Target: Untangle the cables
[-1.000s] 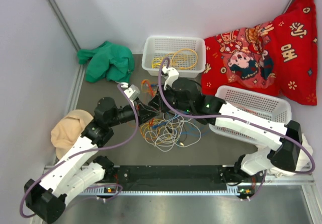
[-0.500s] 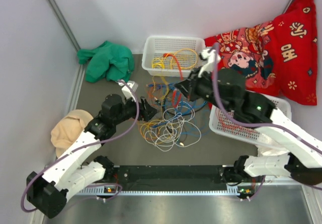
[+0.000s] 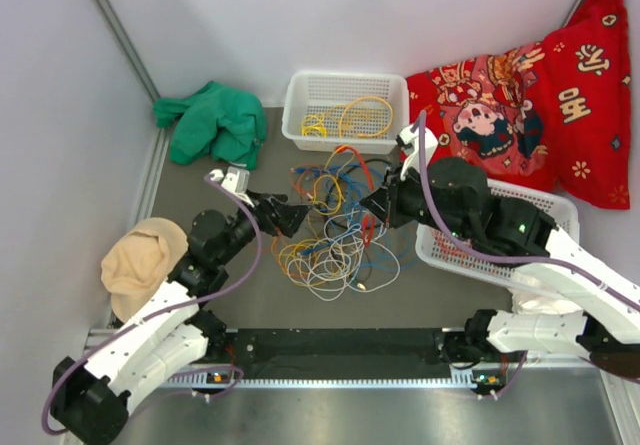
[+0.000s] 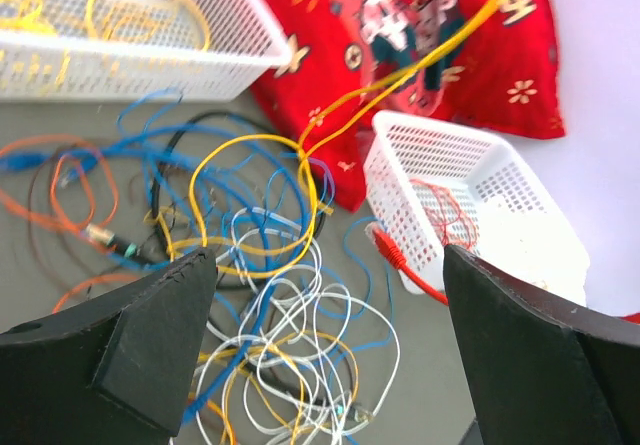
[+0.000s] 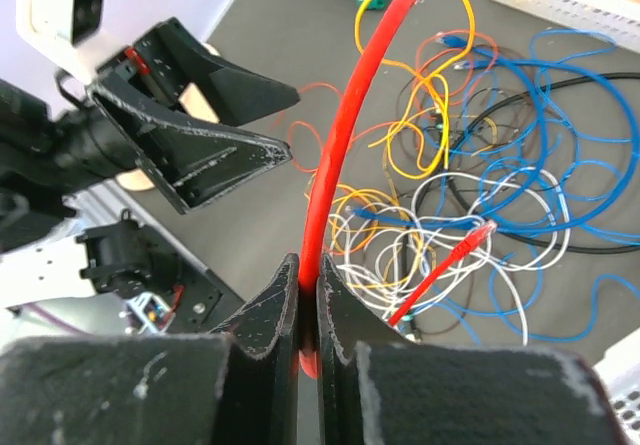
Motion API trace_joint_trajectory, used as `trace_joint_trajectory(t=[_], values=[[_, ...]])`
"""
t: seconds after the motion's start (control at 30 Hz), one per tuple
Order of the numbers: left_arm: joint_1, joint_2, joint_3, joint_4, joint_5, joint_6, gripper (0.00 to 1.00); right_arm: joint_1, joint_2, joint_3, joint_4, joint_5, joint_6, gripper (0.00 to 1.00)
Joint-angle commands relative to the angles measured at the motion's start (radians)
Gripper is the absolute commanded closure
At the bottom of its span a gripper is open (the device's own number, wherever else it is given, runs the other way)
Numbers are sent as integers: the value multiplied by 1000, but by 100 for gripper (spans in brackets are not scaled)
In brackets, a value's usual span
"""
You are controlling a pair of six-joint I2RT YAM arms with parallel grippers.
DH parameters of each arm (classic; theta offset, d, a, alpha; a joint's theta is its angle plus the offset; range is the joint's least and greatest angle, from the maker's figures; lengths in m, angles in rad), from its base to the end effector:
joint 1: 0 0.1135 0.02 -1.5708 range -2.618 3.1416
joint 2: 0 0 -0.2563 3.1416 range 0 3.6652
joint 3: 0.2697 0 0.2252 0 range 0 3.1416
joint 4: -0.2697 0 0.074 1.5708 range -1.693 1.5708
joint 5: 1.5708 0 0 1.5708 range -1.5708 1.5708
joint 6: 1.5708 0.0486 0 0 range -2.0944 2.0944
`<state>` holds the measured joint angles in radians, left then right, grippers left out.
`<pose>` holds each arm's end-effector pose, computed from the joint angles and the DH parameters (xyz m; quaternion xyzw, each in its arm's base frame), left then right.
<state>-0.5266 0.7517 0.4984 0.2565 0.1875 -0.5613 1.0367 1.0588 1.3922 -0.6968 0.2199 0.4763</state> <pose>0.1508 -0.0981 0.2926 0.0541 0.7039 -0.4215 0.5692 0.1076 0.1611 0.4215 -0.1664 0.8036 0.3216 0.4724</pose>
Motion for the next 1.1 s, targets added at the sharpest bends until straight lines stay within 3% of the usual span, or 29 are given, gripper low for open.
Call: trace_joint_trajectory(t=[0.0,0.27,0.57,0.73,0.8,0.87,0.9,0.93,1.07], values=[[-1,-22,-73,368,68,58,1,-3,-34,34,25,-47,31,100],[-6,95,-75,599,113,115,1,-3,-2,93,8,-142,68,100],[-13,296,12,705,107,150,1,-3,1,65,3,-178,100,100],[-13,428,98,734,75,179,7,-1,3,56,-3,-201,114,100],[-12,472,124,744,57,184,23,-1,-3,51,-10,-200,114,100],[-10,488,164,730,61,179,52,-1,-14,45,-29,-191,114,100],[-6,486,176,719,66,178,92,-1,-19,41,-36,-173,113,100],[-7,479,198,696,56,176,100,-1,-22,38,-59,-162,113,100],[-4,405,247,507,17,176,100,-1,-28,5,-130,-107,108,100]])
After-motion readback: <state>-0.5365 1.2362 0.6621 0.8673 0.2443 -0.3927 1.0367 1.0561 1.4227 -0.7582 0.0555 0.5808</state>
